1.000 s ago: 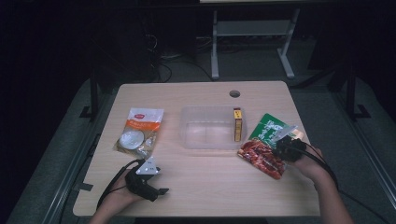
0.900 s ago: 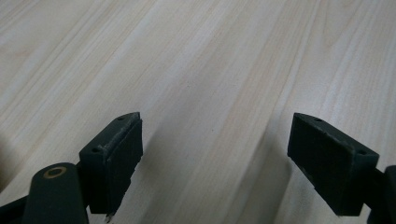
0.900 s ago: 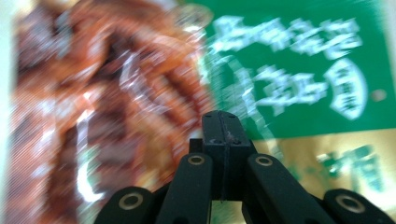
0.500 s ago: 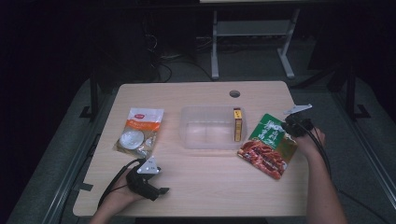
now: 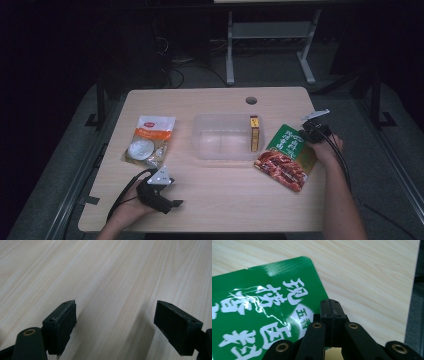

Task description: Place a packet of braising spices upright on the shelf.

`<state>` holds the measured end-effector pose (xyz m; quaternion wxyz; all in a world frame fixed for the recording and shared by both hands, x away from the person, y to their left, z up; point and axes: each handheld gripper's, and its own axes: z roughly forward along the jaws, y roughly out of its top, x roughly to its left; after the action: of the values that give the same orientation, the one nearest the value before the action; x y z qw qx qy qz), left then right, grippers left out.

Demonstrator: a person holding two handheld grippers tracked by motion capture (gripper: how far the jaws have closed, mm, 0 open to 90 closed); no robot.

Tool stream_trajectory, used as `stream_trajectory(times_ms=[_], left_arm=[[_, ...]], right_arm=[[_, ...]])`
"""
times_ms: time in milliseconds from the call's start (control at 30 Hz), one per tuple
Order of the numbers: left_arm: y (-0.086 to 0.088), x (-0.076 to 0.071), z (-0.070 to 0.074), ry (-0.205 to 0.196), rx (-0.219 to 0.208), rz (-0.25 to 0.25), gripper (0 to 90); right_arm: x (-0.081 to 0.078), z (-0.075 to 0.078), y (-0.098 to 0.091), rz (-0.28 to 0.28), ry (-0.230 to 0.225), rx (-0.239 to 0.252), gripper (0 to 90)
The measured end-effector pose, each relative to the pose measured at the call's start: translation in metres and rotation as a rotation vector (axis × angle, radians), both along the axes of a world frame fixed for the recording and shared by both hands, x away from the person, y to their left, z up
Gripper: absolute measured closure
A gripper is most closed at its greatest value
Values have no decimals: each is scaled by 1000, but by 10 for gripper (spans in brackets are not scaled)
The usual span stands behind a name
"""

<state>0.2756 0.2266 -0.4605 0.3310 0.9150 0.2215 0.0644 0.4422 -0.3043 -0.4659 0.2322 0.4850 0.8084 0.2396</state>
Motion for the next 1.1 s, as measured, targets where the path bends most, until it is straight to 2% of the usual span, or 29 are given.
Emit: stream_trajectory(times_ms=[200, 300, 433, 567, 733, 867, 1100], left_arm=[[3, -2, 3, -13, -7, 4, 177], [6, -2, 6, -21, 5, 1, 177], [9, -2, 7, -24, 2, 7, 177], [10, -4, 9, -30, -4, 11, 177], [11, -5, 10, -36, -12, 15, 177], [11, -5, 11, -38, -5, 12, 177], [11, -6, 11, -38, -9, 20, 177]], right_arm=[[-5, 2, -2, 19, 28, -8, 900], [-9, 4, -1, 31, 49, -17, 900], [-17, 6, 1, 60, 61, -46, 900], [-27, 7, 3, 86, 76, -42, 900], [-45, 9, 13, 138, 98, -82, 900], [-61, 11, 21, 181, 113, -94, 900], [-89, 13, 35, 253, 138, -86, 900]])
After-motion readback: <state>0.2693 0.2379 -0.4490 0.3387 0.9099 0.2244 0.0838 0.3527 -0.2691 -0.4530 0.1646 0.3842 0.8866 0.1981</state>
